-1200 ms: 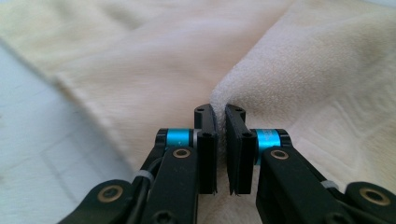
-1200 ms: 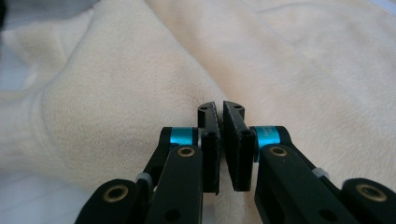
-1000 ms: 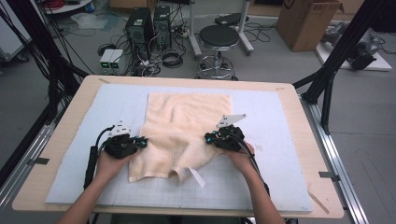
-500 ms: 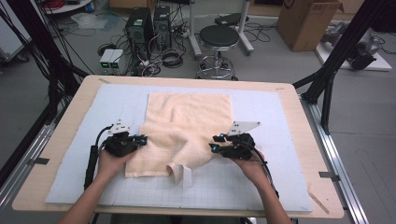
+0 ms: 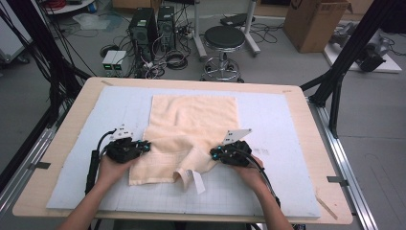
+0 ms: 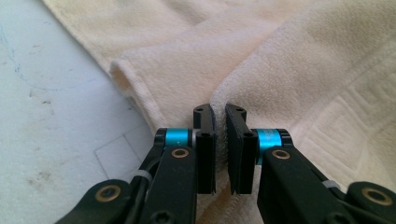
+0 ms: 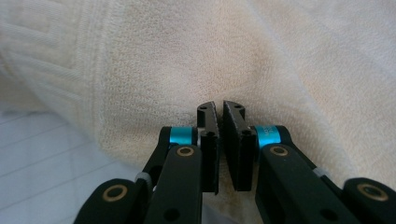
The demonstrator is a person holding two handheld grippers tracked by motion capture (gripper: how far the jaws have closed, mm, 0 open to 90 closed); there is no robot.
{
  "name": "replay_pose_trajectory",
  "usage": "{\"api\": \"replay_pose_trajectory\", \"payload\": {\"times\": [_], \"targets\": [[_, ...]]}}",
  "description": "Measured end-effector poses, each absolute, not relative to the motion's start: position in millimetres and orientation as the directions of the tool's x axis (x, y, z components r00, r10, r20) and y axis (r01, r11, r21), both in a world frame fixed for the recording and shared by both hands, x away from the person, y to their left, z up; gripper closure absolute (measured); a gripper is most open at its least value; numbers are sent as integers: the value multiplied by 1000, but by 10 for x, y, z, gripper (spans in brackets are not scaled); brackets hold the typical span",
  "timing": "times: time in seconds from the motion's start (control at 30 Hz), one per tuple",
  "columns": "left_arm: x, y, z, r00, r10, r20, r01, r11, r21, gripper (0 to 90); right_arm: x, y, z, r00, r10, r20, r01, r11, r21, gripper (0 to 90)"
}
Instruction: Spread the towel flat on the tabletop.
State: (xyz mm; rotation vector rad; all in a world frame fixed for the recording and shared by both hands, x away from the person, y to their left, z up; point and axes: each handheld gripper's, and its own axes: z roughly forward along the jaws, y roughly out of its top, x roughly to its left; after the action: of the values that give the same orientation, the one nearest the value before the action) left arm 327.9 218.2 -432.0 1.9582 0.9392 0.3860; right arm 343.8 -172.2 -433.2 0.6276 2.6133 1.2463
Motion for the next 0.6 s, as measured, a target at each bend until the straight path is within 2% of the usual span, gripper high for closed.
{"api": "replay_pose_trajectory", "payload": {"times": [0.13,0.4,0.43,0.47,0.5,0.6], "targets": [[3089,2205,-4248,694,716,-70,424,-328,844,826,3274,-1873,-4230,-910,413,46,278,524,805,854],[2673,2220,-4072,765,640,-74,366,-339,867,829,2857,-2101,-3988,-934,357,24,206,482,852,846],[2641,2225,-4056,779,621,-83,365,-341,866,828,2816,-2112,-3967,-940,341,19,192,482,855,822],[2624,2223,-4041,790,605,-93,363,-341,867,818,2786,-2125,-3949,-940,339,22,193,479,856,744],[2623,2223,-4031,792,603,-94,362,-341,868,784,2785,-2146,-3932,-937,348,33,203,466,861,709],[2710,2227,-3978,787,609,-96,350,-313,883,684,2861,-2200,-3910,-927,373,41,217,442,871,672]]}}
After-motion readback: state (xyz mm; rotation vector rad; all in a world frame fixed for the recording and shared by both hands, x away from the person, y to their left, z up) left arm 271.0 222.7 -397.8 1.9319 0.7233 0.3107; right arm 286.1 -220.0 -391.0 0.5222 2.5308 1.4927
